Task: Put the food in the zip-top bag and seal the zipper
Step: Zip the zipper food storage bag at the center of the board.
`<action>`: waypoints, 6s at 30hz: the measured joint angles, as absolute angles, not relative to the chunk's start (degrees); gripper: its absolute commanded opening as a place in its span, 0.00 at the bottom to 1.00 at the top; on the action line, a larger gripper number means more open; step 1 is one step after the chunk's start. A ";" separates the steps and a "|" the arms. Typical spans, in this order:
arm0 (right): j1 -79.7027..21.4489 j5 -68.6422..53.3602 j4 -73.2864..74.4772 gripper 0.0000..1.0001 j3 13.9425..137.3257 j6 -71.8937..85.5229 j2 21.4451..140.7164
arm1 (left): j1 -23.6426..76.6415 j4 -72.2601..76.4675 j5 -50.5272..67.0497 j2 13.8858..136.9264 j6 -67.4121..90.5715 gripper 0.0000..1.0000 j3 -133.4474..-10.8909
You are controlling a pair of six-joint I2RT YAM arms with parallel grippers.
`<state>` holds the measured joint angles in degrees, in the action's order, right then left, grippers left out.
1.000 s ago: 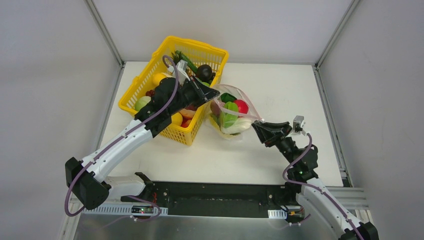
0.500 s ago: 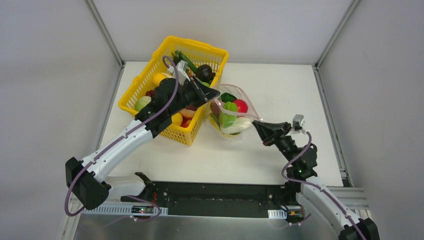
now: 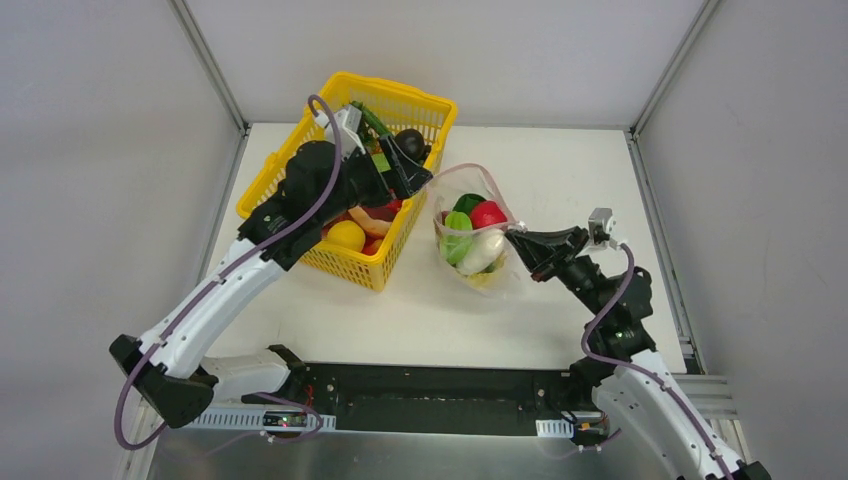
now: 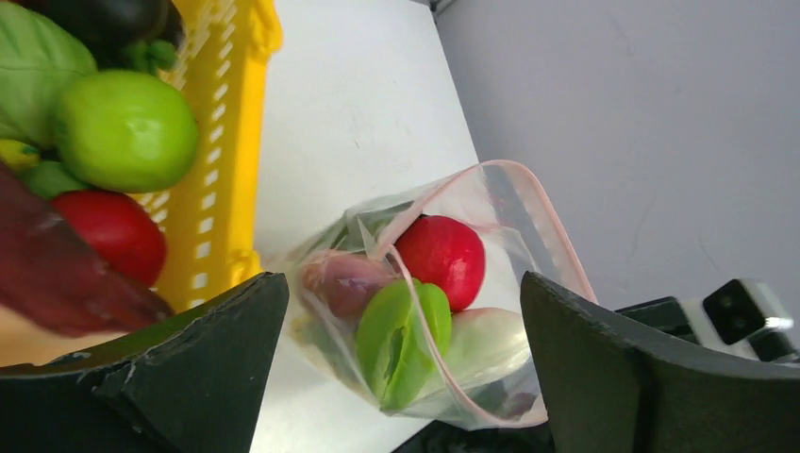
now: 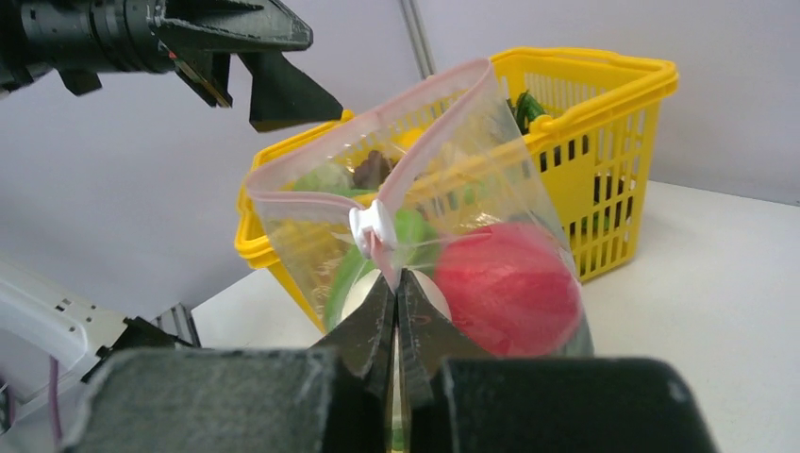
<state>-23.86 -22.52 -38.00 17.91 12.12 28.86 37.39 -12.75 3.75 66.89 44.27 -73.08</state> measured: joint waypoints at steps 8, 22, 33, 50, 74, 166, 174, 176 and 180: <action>-23.75 -35.44 -18.59 0.00 32.08 7.62 31.29 | 37.39 -23.62 6.85 62.85 27.03 0.99 -83.31; -23.70 -56.93 -4.58 0.00 44.45 2.26 35.97 | 38.30 -25.26 24.43 65.17 12.53 0.99 -88.62; -23.64 -56.69 -4.01 0.00 42.24 -0.91 42.48 | 43.27 -24.88 31.31 67.61 8.62 0.99 -90.54; -23.59 -57.93 -4.54 0.00 42.11 -2.22 41.25 | 51.99 -36.75 33.41 86.78 -2.48 0.63 -104.90; -23.59 -57.91 -4.54 0.00 41.34 -3.36 39.29 | 54.41 -37.78 37.45 90.24 -3.42 0.32 -105.49; -23.11 -61.84 -6.94 0.00 44.14 -4.16 41.39 | 56.69 -42.70 35.24 87.42 -5.54 0.00 -105.62; -23.14 -54.46 -6.98 0.00 41.34 -3.90 37.43 | 56.69 -42.39 27.97 83.72 -7.81 0.00 -100.64; -23.20 -53.45 -7.01 0.00 41.32 -3.66 37.10 | 56.53 -42.17 26.41 81.34 -8.23 0.00 -97.93; -23.31 -51.88 -7.25 0.00 41.23 -3.33 36.67 | 55.29 -41.21 24.95 76.64 -8.34 0.00 -92.75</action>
<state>-23.31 -51.88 -7.25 41.23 -3.33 36.67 55.29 -41.21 24.95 76.64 -8.34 -92.75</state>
